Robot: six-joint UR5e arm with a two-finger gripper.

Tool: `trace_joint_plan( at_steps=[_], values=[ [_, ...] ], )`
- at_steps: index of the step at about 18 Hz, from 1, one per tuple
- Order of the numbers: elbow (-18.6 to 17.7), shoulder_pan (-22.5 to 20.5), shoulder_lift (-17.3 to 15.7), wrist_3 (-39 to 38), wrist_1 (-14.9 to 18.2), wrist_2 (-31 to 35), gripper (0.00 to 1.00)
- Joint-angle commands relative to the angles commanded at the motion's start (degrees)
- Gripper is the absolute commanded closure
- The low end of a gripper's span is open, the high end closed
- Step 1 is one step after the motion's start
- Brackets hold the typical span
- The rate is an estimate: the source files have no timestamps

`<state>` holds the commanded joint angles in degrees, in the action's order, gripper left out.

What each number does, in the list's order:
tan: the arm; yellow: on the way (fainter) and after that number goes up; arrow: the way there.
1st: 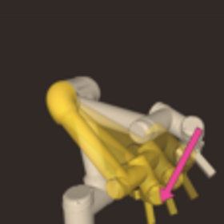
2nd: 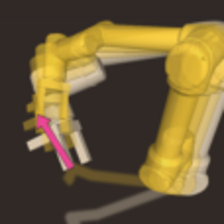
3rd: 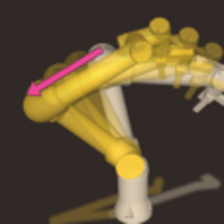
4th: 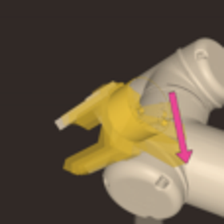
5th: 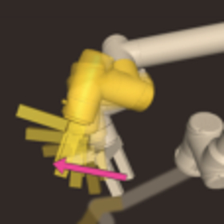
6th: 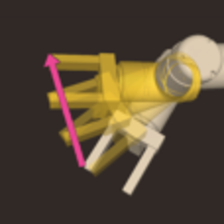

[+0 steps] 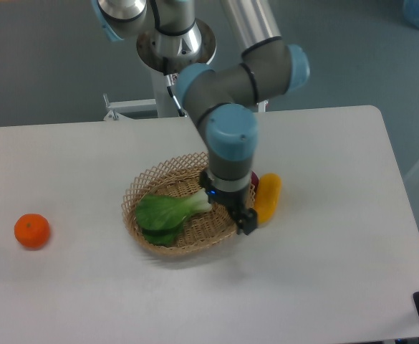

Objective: Pick up the green vegetable from the basket
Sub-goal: 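Move the gripper over the basket toward the green bok choy, then lower the gripper onto the bok choy stem and close it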

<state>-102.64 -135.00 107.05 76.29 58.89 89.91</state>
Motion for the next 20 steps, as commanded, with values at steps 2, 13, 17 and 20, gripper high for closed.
trace_joint_plan(
  at_steps=[2,13,17,20],
  values=[
    [-1.6,0.7,-0.7,0.2,-0.2,0.0,0.0],
    [-3.7,3.3,1.8,-0.4,-0.4,2.8,0.0],
    [-3.5,3.6,3.4,-0.5,-0.6,2.8,0.0],
    [-3.5,3.8,4.0,-0.5,-1.0,2.8,0.0]
  ],
)
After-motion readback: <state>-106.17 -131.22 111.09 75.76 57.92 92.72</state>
